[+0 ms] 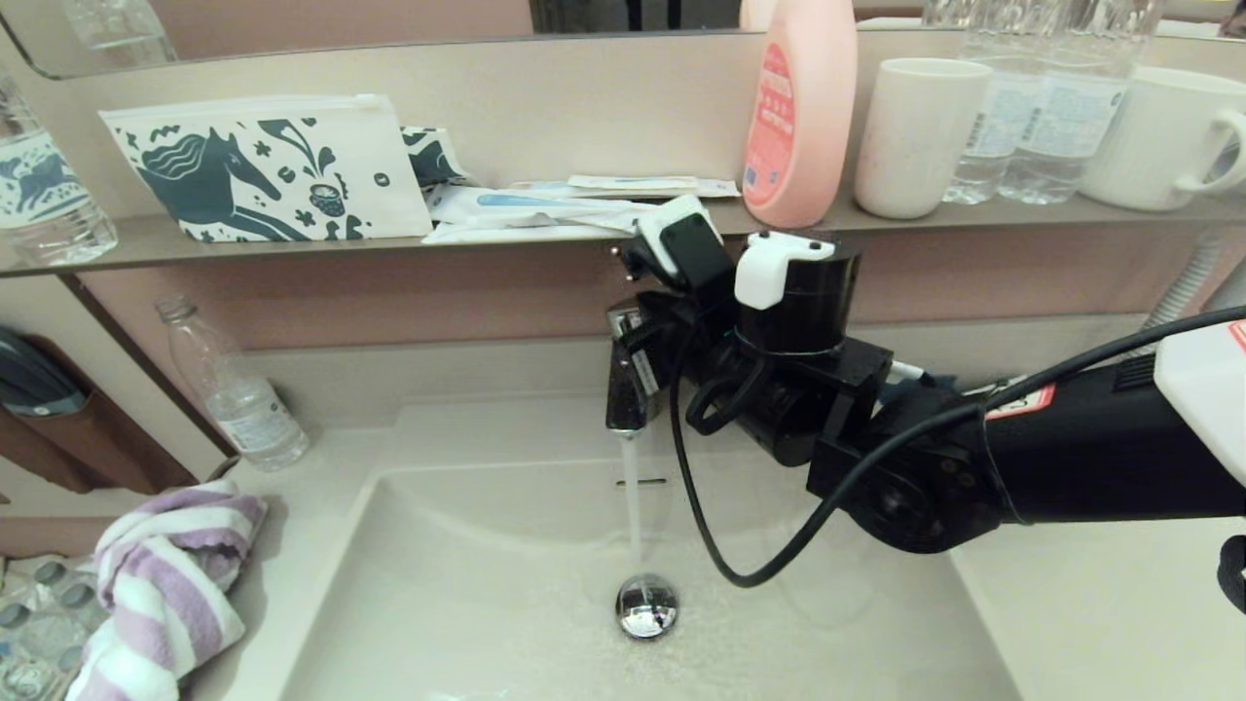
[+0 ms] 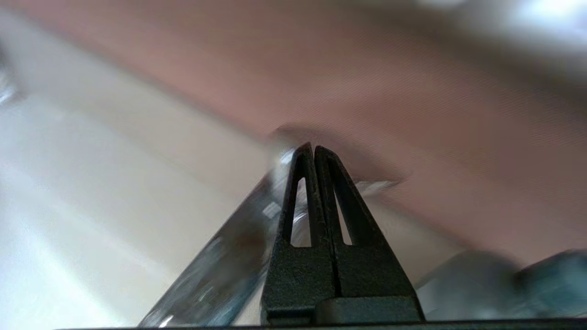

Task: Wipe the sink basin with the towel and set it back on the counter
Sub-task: Turn off the faucet

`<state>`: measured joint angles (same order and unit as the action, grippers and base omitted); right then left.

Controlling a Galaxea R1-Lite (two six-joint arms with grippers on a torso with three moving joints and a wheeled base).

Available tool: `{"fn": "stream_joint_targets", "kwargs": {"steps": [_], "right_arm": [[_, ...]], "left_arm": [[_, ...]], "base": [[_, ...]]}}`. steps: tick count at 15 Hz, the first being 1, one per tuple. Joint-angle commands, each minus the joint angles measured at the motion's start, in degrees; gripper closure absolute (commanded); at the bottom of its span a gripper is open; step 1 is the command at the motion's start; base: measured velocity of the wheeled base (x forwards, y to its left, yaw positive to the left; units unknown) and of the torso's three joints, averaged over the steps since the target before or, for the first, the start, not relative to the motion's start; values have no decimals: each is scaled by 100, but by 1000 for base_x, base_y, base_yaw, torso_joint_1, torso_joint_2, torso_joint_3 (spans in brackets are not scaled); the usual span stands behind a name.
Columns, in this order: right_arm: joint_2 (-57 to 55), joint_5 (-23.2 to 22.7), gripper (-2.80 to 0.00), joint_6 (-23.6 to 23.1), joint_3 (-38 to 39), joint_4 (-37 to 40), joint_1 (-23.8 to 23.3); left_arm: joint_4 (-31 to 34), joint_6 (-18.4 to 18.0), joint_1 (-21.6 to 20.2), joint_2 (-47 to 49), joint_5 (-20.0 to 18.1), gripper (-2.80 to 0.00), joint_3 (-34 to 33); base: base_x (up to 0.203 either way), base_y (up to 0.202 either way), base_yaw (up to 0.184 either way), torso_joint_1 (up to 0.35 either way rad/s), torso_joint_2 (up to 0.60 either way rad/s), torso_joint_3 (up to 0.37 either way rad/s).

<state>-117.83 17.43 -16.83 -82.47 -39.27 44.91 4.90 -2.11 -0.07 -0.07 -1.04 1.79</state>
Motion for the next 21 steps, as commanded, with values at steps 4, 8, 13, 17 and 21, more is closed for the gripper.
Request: {"fn": "stream_joint_targets", "kwargs": {"steps": [4, 8, 13, 17, 21], "right_arm": [[-160, -29, 0, -14, -463, -10, -204], [-394, -21, 0, -22, -524, 15, -290], [-392, -29, 0, -23, -283, 1, -237], [-85, -22, 0, -15, 273, -21, -242], [521, -21, 0, 115, 584, -28, -217]], "left_arm": [[2, 0, -1, 7, -2, 0, 5], [2, 0, -1, 7, -2, 0, 5], [2, 0, -4, 7, 4, 0, -1], [2, 0, -1, 7, 1, 0, 3], [2, 0, -1, 7, -2, 0, 5]], "base": [[0, 0, 0, 0, 0, 0], [0, 0, 0, 0, 0, 0], [0, 0, 0, 0, 0, 0], [0, 0, 0, 0, 0, 0], [0, 0, 0, 0, 0, 0]]}}
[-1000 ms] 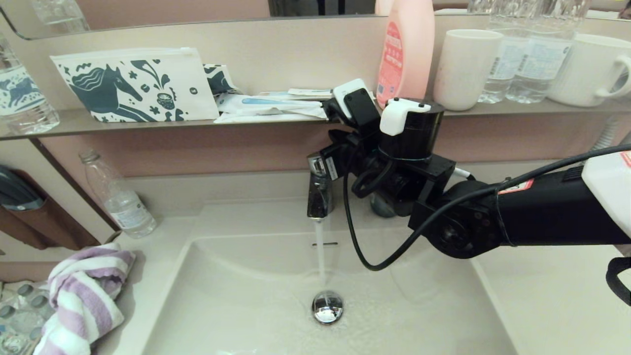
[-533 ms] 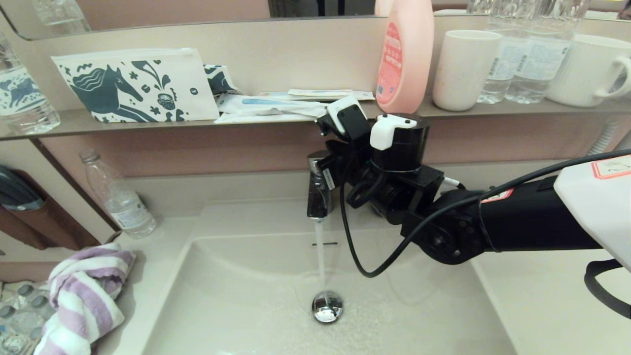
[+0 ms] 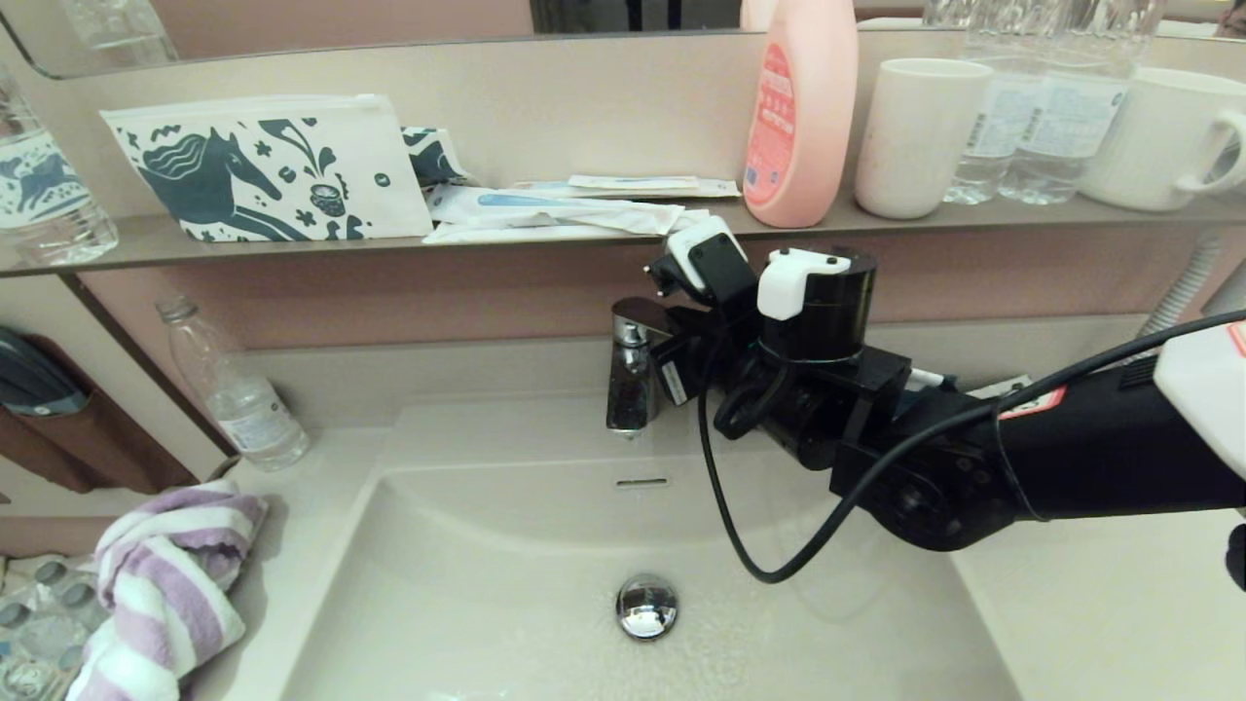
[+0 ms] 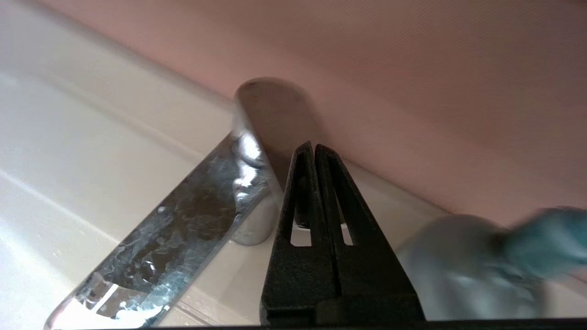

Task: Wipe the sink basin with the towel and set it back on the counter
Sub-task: Turn off the faucet, then pick up the cloth

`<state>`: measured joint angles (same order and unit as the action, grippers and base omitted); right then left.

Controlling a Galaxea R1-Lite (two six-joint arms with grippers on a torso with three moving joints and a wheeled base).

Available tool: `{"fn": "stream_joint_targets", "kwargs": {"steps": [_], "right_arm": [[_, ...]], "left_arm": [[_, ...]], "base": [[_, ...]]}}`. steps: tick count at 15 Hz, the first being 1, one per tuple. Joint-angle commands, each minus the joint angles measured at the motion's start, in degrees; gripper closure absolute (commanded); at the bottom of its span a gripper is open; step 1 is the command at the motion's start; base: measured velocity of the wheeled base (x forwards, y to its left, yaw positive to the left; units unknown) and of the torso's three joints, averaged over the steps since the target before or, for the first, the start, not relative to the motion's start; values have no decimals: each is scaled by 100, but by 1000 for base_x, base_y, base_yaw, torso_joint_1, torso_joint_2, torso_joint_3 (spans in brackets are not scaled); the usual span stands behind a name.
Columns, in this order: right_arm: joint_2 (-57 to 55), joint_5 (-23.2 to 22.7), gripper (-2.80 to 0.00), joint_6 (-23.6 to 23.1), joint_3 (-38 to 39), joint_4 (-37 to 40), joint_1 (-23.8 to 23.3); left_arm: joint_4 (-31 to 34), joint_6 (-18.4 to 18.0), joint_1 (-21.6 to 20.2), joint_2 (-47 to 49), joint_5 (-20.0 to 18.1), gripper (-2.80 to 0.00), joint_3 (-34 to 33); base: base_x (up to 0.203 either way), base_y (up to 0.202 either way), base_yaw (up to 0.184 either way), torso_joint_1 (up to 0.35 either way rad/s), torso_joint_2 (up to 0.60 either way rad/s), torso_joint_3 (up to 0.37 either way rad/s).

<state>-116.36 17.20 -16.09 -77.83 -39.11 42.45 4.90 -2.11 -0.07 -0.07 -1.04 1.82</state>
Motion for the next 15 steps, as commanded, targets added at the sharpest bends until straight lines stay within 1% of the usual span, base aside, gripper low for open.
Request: {"fn": "stream_joint_targets", "kwargs": {"steps": [1, 2, 4, 7, 9, 11, 13, 15], "right_arm": [[602, -6, 0, 145, 279, -44, 47], [828, -10, 0, 250, 570, -44, 53], [1512, -14, 0, 451, 1445, -44, 64], [2703, 12, 0, 570, 2644, -22, 89], [3624, 128, 0, 591, 3355, 81, 11], [4619, 273, 0, 605, 3774, 556, -304], [5668, 356, 0, 618, 3983, 1423, -684], [6637, 488, 0, 623, 4068, 2368, -934]], "left_arm": [[2, 0, -1, 7, -2, 0, -4], [2, 0, -1, 7, -2, 0, 3], [2, 0, -1, 7, -1, 0, -5], [2, 0, -1, 7, -2, 0, 3], [2, 0, -1, 7, -1, 0, -4], [2, 0, -1, 7, 1, 0, -2], [2, 0, -1, 7, -2, 0, -6], [2, 0, -1, 7, -2, 0, 3]], "base": [[0, 0, 0, 0, 0, 0], [0, 0, 0, 0, 0, 0], [0, 0, 0, 0, 0, 0], [0, 0, 0, 0, 0, 0], [0, 0, 0, 0, 0, 0], [0, 0, 0, 0, 0, 0], [0, 0, 0, 0, 0, 0], [0, 0, 0, 0, 0, 0]]}}
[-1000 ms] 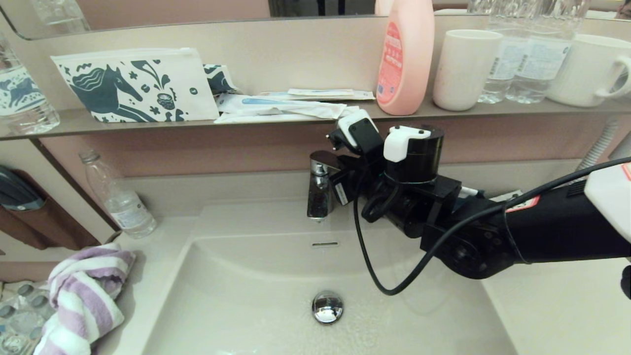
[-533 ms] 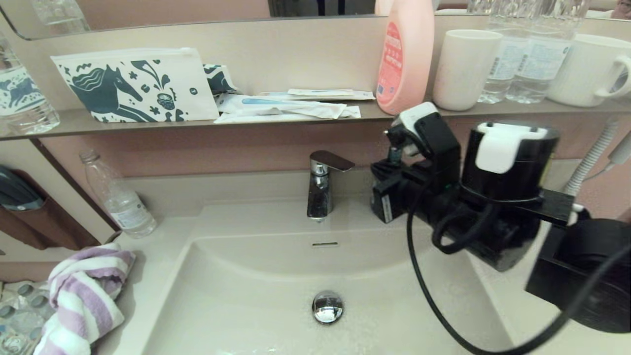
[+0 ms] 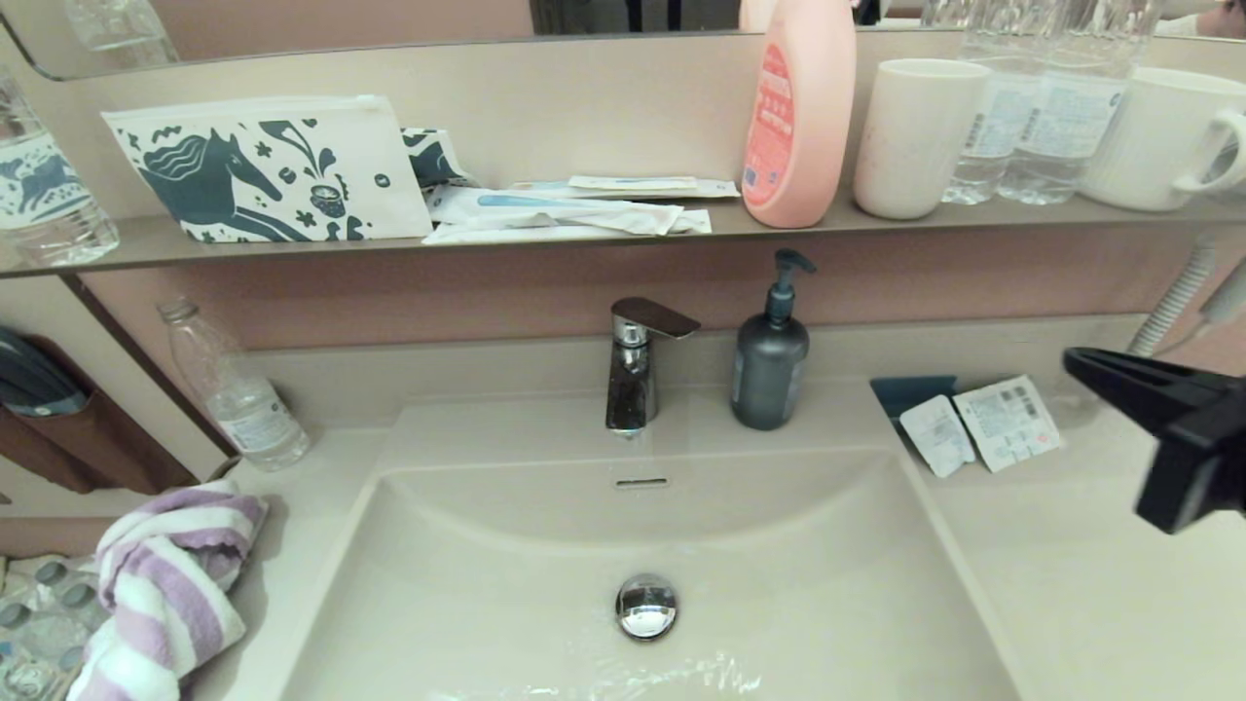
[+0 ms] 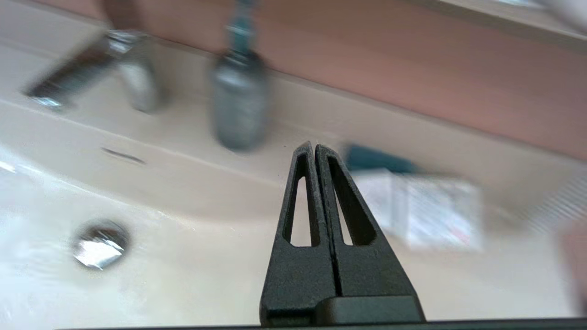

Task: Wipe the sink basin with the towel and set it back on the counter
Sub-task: Pick up the cloth

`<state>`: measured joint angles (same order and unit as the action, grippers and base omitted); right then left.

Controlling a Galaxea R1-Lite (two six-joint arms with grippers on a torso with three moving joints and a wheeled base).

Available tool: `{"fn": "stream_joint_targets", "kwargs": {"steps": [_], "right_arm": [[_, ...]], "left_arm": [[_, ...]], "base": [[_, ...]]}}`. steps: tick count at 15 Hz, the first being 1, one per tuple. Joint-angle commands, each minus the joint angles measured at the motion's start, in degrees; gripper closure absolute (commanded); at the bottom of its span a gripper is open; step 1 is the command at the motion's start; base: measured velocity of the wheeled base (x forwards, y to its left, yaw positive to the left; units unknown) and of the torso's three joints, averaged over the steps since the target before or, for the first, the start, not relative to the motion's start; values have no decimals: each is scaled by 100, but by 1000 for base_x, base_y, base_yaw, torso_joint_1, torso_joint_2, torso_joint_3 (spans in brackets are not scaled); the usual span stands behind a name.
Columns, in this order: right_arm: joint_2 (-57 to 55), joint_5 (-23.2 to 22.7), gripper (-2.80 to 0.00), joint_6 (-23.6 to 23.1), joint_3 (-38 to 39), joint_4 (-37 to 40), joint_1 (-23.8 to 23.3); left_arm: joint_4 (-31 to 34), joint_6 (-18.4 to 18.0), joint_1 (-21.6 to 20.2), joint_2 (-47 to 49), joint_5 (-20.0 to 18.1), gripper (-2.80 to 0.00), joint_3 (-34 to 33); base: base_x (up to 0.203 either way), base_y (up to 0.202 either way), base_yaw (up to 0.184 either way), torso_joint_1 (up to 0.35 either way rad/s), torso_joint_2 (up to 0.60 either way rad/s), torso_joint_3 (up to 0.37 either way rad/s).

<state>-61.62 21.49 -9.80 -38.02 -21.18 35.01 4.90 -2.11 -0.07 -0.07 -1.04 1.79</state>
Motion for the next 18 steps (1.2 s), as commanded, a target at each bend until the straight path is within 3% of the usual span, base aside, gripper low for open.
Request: {"fn": "stream_joint_targets", "kwargs": {"steps": [1, 2, 4, 6, 9, 13, 16, 18], "right_arm": [[1647, 265, 0, -6, 115, 1110, -311], [2048, 574, 0, -5, 132, 1576, -485], [2516, 987, 0, 4, 180, 2039, -1305], [3010, 1147, 0, -1, 253, 2228, -2136], [3848, 1210, 0, -134, 254, 2708, -2783], [4411, 1214, 0, -503, 265, 2966, -3385], [4872, 1102, 0, -556, 515, 3090, -3417], [5263, 762, 0, -548, 833, 3111, -3444]], "left_arm": [[2, 0, -1, 7, -1, 0, 5], [2, 0, -1, 7, 4, 0, 4], [2, 0, -1, 7, 0, 0, 4], [2, 0, -1, 7, 7, 0, 5], [2, 0, -1, 7, 6, 0, 5], [2, 0, -1, 7, 2, 0, 2], [2, 0, -1, 7, -1, 0, 5], [2, 0, -1, 7, -1, 0, 5]], "base": [[0, 0, 0, 0, 0, 0], [0, 0, 0, 0, 0, 0], [0, 0, 0, 0, 0, 0], [0, 0, 0, 0, 0, 0], [0, 0, 0, 0, 0, 0], [0, 0, 0, 0, 0, 0], [0, 0, 0, 0, 0, 0], [0, 0, 0, 0, 0, 0]]}}
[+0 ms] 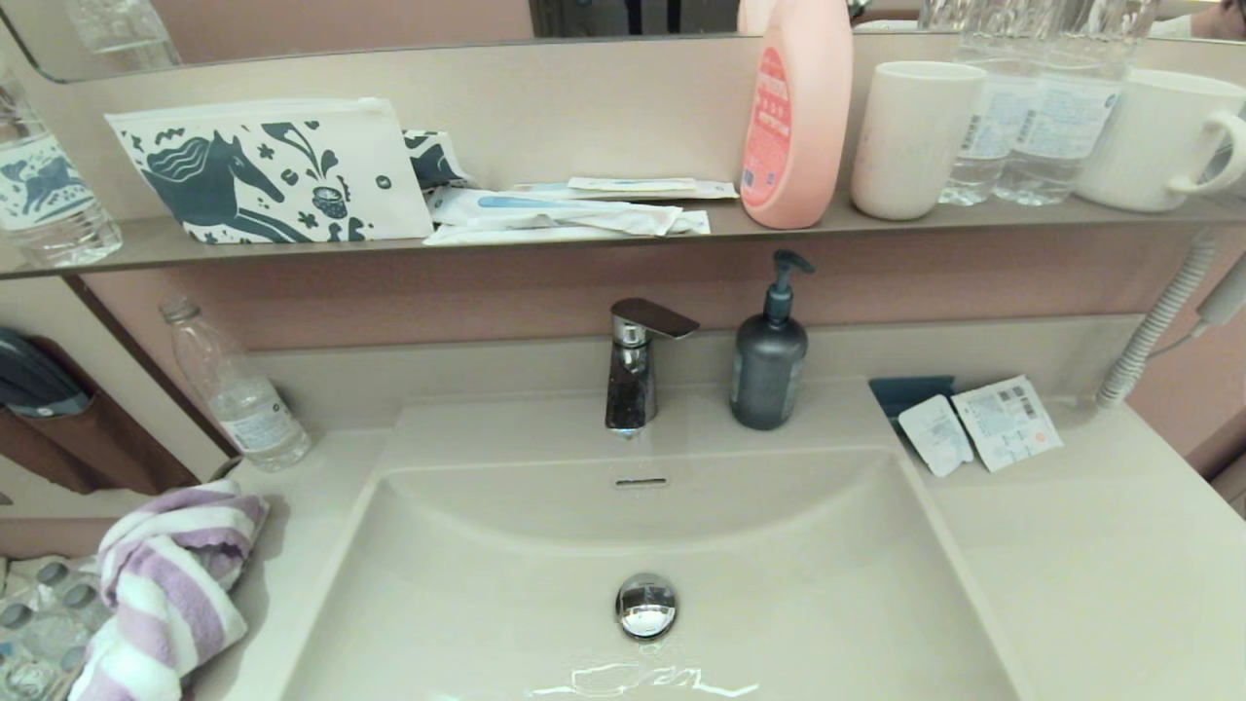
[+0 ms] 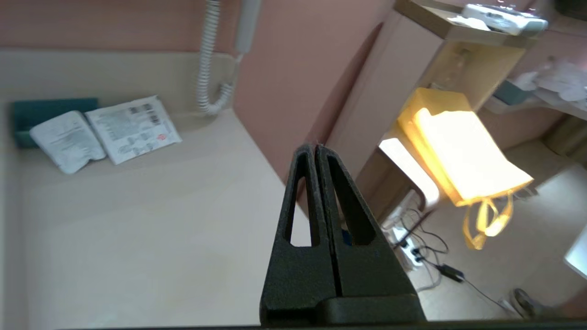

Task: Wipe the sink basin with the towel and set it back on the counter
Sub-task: Pick up the cloth

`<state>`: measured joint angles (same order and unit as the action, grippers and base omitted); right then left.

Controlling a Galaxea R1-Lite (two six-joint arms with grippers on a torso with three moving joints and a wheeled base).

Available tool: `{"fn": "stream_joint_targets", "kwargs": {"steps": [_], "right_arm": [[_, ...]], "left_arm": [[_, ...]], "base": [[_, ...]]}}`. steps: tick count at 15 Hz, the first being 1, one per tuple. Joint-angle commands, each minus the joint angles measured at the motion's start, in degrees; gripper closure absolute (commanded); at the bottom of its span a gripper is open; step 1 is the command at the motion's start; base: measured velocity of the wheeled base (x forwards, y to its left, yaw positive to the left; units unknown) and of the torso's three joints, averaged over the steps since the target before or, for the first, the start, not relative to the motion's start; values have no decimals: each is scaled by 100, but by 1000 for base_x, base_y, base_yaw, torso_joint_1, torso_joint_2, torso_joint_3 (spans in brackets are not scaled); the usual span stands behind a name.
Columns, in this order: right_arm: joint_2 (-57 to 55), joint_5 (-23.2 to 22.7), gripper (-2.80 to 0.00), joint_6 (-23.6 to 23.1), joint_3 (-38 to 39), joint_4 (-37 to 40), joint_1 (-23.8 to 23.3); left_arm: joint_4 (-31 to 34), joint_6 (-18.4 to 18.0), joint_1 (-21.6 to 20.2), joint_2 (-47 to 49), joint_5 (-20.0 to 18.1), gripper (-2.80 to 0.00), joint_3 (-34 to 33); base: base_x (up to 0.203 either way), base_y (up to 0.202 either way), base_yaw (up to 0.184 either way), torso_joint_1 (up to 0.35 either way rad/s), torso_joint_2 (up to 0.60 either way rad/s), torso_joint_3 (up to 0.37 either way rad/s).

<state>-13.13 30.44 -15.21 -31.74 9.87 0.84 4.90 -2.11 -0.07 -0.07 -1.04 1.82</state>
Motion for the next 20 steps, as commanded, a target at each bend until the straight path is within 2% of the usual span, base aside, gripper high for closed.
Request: {"fn": "stream_joint_targets", "kwargs": {"steps": [1, 3, 6, 9, 14, 17, 20], "right_arm": [[664, -443, 0, 2, 408, 0, -48], [1177, -1140, 0, 89, 943, -20, -75], [1313, -1910, 0, 908, 1339, -6, -84], [1309, -2449, 0, 1195, 1732, 0, -84], [1313, -2744, 0, 1517, 2310, -120, -84], [1313, -2818, 0, 1521, 2517, -182, -84], [1313, -2842, 0, 1513, 2876, -670, -84]], "left_arm": [[2, 0, -1, 7, -1, 0, 3], [2, 0, -1, 7, -1, 0, 3], [2, 0, -1, 7, -1, 0, 2], [2, 0, -1, 7, -1, 0, -2], [2, 0, -1, 7, -1, 0, -4], [2, -7, -1, 7, -1, 0, 2], [2, 0, -1, 7, -1, 0, -6]], "base": [[0, 0, 0, 0, 0, 0], [0, 0, 0, 0, 0, 0], [0, 0, 0, 0, 0, 0], [0, 0, 0, 0, 0, 0], [0, 0, 0, 0, 0, 0], [0, 0, 0, 0, 0, 0], [0, 0, 0, 0, 0, 0]]}}
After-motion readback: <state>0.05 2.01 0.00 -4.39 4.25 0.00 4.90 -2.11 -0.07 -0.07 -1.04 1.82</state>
